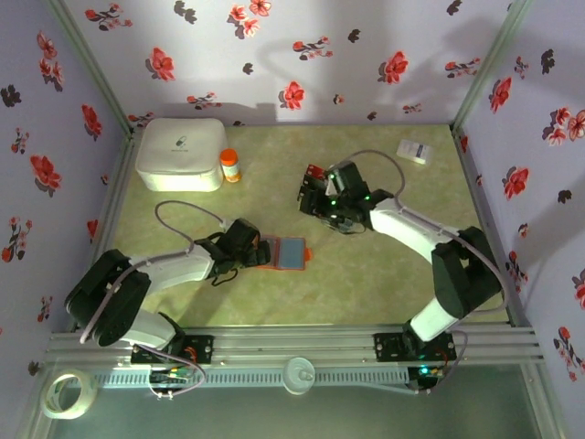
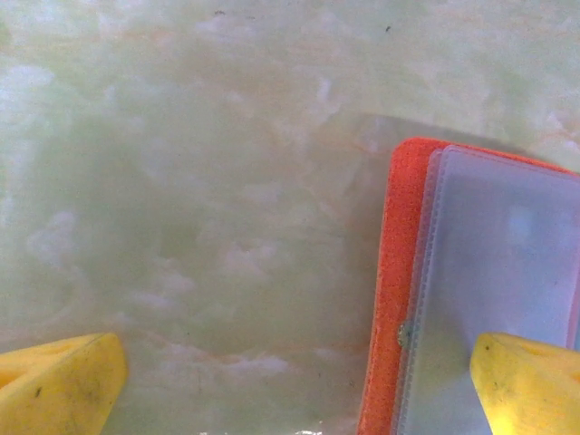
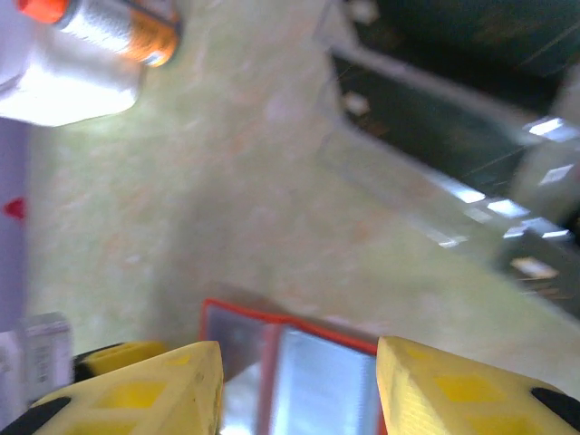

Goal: Put the credit cards into the card holder

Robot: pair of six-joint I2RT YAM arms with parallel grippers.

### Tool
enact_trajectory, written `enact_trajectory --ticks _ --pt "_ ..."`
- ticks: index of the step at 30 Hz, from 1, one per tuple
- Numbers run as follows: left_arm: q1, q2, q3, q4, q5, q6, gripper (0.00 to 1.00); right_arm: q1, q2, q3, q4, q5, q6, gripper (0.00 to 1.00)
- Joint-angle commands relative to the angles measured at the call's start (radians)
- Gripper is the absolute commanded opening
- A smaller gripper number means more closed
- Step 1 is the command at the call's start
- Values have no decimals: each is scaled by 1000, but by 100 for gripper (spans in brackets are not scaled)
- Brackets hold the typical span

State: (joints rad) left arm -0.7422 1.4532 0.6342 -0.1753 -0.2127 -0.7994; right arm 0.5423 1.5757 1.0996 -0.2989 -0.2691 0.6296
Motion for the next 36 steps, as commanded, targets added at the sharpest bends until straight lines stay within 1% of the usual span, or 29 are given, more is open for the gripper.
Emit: enact_trajectory --ticks 1,5,12,15,23,27,36 --pt "8 55 -6 -105 -51 -4 100 -11 -8 59 -257 180 -220 49" --pt "6 63 -7 -100 -48 -7 100 -19 13 111 -355 285 -349 49" --pt "7 71 -7 -100 -48 -12 100 -18 90 188 -437 356 -497 47" --pt "7 71 -7 -99 -48 -11 100 -18 121 213 -453 383 -531 45" --pt "7 77 -8 -95 -47 -14 100 -5 203 274 -489 400 -591 33" --pt "7 80 -11 -91 -45 -15 100 13 244 301 -504 456 -636 28" --pt "7 85 -6 -91 -37 -16 100 27 295 309 -483 509 -754 27"
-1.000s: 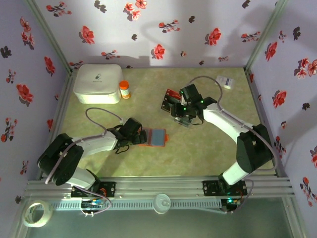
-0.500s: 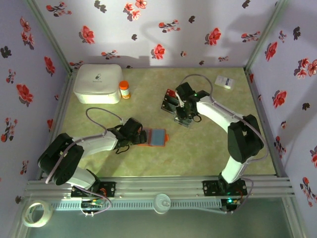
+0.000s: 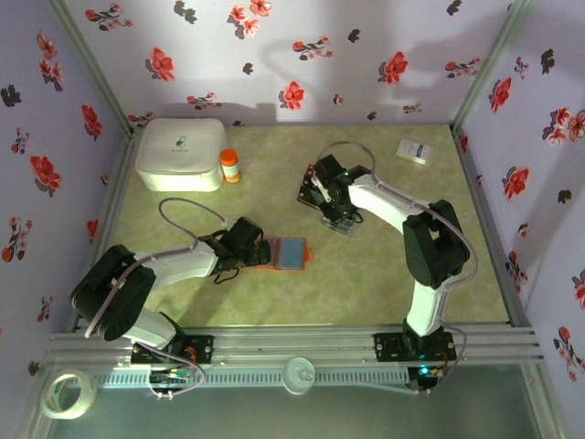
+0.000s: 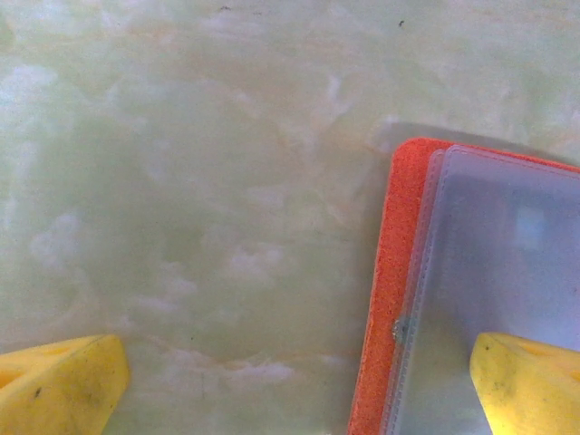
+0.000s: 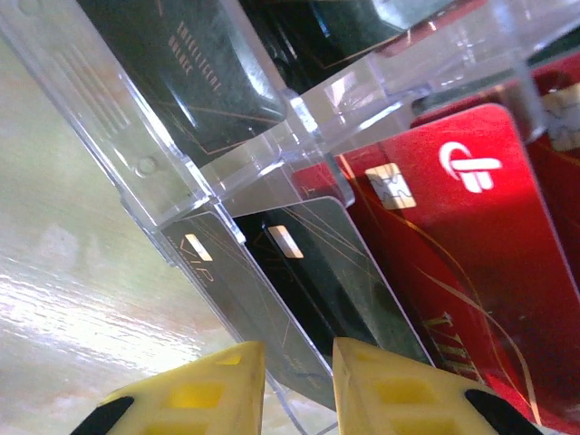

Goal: Put the credit cards into the card holder

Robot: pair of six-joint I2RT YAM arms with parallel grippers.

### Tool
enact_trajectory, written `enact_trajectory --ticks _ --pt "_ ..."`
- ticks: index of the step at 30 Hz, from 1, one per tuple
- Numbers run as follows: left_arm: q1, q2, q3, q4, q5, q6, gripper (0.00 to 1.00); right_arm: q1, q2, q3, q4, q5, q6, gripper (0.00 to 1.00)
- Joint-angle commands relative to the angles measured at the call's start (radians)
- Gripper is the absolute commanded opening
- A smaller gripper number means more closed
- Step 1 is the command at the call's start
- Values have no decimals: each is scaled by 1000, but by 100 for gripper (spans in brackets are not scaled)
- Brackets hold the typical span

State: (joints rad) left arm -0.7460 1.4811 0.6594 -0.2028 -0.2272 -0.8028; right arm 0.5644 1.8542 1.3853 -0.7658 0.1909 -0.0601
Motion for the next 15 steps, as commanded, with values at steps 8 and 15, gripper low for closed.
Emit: enact_trajectory --ticks 8,15 --pt "8 60 -34 -60 -22 -19 100 5 52 29 -16 48 -94 27" --pt "6 62 -32 -61 -22 -19 100 6 57 19 -2 25 -96 23"
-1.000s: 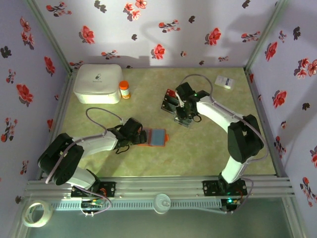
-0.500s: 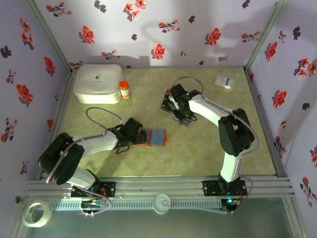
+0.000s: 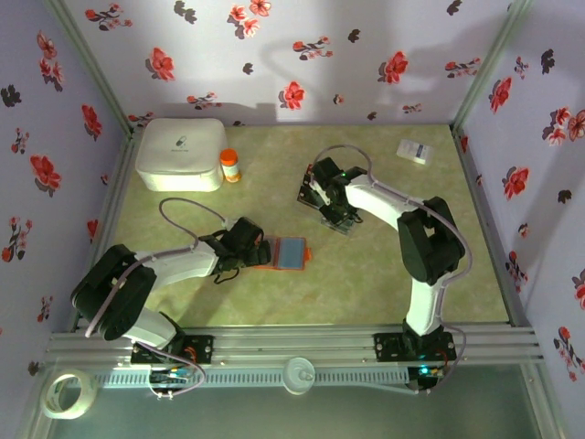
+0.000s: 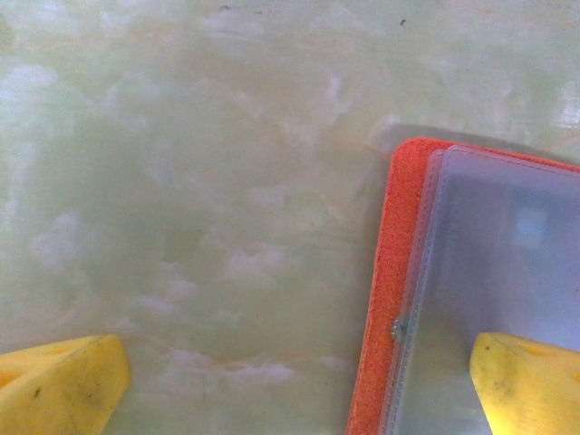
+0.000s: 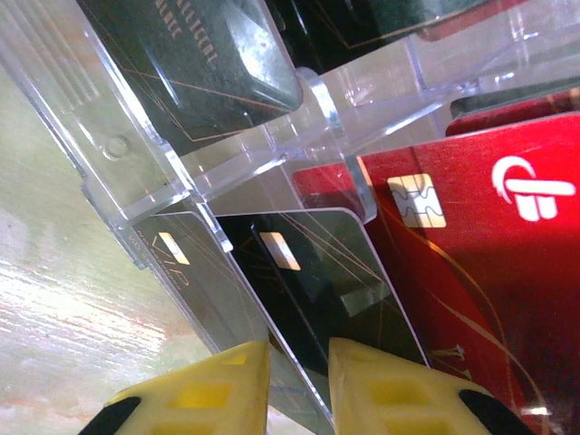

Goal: Put the credit cards into the card holder

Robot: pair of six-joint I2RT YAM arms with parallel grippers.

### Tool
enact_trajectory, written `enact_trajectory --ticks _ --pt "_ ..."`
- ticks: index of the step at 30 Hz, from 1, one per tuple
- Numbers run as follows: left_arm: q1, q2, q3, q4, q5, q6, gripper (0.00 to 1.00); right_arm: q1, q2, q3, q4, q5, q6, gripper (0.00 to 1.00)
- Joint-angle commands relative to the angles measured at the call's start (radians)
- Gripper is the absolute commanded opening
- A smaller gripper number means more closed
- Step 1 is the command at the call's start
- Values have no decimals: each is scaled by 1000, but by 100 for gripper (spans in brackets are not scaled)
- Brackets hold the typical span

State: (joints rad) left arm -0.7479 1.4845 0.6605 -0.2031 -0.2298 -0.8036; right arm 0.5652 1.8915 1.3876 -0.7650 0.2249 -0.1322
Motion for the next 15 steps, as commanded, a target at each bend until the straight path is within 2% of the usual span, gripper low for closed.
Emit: enact_trajectory --ticks 1,10,15 --pt "9 58 -33 -60 -20 -18 100 5 18 17 -3 -17 -26 23" --pt "5 61 -35 -59 -20 -24 100 4 25 11 -3 -77 -66 21" --pt "5 59 -39 -59 -20 -24 100 4 19 17 -4 -70 -70 22"
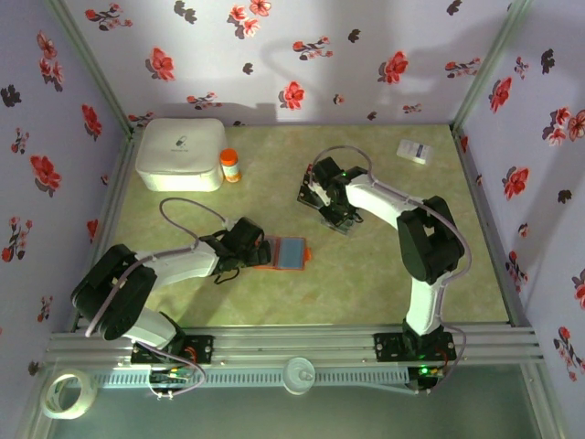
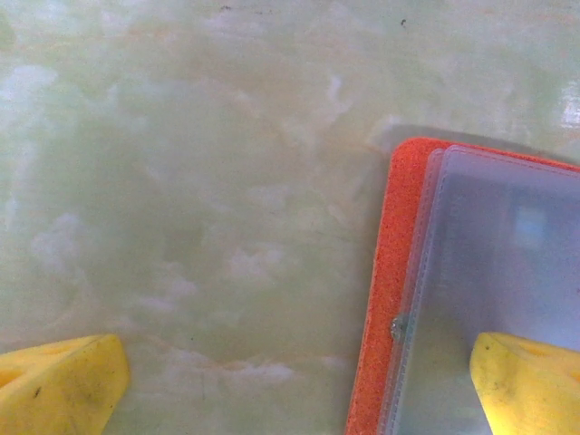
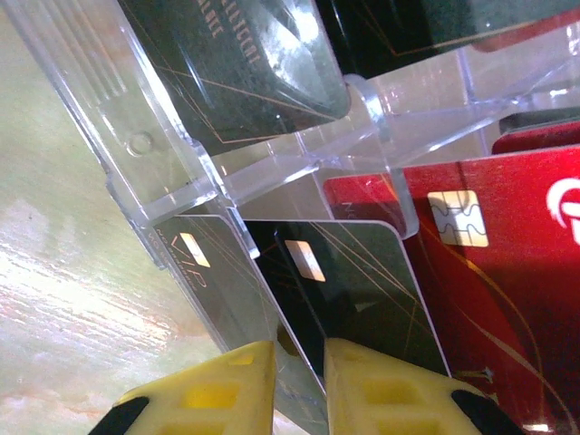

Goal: Put the credit cards into the card holder

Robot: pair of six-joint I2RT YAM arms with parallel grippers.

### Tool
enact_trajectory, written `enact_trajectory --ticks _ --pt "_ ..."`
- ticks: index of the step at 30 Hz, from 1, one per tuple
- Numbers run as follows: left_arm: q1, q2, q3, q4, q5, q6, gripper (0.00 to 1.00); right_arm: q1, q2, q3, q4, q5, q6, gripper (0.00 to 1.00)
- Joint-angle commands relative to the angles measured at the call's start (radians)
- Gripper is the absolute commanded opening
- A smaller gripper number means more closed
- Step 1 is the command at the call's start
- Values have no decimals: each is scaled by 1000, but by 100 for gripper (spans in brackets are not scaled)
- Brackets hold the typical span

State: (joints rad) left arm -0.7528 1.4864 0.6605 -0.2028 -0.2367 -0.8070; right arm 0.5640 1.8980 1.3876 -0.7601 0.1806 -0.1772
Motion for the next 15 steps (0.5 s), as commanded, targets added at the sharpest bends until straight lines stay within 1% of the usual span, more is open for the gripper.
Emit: enact_trajectory --ticks 1,5,8,13,15 --pt "10 58 -39 -59 -13 -21 100 5 10 21 -12 -23 -22 22" --pt "9 60 -40 -56 -12 -21 100 5 -4 26 -17 -28 -23 20" --pt "9 63 -37 -56 -12 -18 100 5 0 31 -26 -27 -29 15" --pt "9 65 -38 -56 -13 -20 100 5 0 40 -38 -39 -46 3" --pt "9 65 -40 -55 -13 -21 100 7 -8 42 -45 -49 -55 1"
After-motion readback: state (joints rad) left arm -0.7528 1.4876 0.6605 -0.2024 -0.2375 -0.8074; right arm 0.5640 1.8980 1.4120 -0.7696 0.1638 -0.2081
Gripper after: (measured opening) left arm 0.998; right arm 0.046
